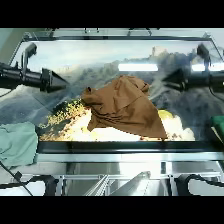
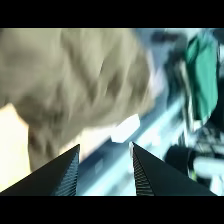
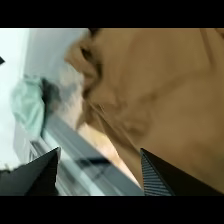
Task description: Fold the shirts.
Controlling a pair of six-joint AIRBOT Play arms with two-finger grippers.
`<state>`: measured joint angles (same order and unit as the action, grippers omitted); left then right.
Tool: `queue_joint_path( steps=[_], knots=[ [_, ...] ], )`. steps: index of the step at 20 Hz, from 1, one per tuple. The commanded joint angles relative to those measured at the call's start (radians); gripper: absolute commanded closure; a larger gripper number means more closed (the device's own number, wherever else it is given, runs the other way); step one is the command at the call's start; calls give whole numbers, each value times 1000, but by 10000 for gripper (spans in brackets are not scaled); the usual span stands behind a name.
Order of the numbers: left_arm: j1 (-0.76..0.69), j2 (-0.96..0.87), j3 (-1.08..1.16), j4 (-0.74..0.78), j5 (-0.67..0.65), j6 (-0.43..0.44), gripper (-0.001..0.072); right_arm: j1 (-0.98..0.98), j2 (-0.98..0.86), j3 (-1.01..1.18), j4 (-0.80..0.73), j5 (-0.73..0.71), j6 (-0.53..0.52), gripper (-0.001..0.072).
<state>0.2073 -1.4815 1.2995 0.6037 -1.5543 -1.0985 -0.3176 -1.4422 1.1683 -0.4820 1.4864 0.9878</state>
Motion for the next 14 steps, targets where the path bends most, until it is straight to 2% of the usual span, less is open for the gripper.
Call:
queue_joint_path(
  steps=[1,3,7,14],
  knots=[
    [-23,51,-220,140,15,-8,367,-115,12,-186,-193,27,23,157],
    [-74,91,-378,148,128,26,367,-153,12,-291,-241,-85,23,157],
    [-198,107,-563,147,318,29,367,-150,12,-422,-297,-217,33,156],
    [-360,107,-604,147,651,27,367,-40,-8,-462,-322,-294,30,156]
  ],
)
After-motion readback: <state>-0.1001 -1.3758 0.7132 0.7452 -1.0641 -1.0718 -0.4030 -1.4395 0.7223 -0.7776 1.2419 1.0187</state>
